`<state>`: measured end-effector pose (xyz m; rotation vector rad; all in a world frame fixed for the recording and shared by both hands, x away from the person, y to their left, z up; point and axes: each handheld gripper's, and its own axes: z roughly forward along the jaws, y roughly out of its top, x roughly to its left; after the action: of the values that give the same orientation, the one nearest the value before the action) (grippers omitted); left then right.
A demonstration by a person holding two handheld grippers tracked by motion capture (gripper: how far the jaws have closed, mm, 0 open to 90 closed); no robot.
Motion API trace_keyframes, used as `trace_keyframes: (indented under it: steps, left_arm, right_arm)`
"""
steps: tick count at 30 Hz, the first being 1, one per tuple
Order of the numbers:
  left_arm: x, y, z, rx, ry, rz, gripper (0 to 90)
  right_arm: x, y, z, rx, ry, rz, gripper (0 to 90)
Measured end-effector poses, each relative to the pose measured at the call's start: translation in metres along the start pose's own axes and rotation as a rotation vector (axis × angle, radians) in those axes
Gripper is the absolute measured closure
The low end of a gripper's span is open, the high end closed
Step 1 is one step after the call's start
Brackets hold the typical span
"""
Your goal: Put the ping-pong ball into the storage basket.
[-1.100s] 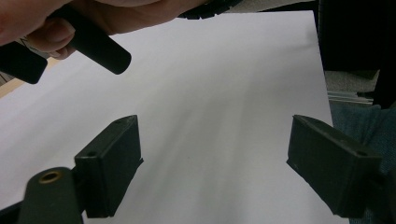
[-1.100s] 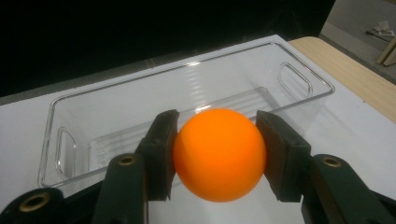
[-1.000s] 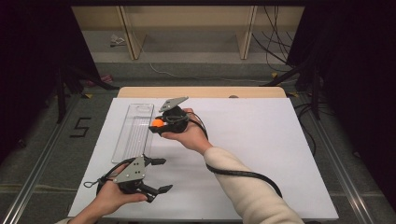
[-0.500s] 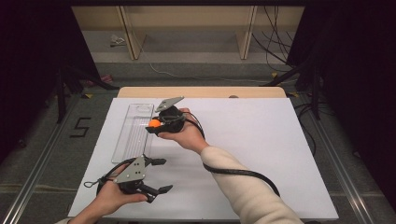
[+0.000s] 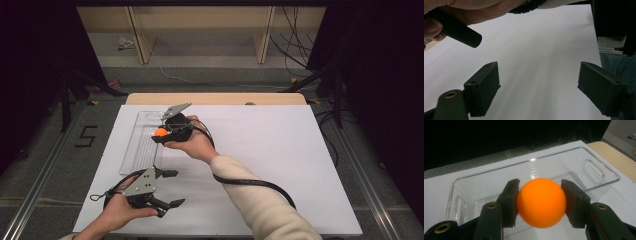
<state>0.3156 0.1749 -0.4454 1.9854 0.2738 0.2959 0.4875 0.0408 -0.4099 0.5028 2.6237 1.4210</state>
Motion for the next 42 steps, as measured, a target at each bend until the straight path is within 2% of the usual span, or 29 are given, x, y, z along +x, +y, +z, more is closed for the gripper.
trace_keyframes:
  steps: [42]
  left_arm:
    - [-0.001,0.000,0.001,0.003,-0.005,0.006,16.9]
  right_arm:
    - [0.006,0.015,0.026,0.029,0.030,-0.021,51.2]
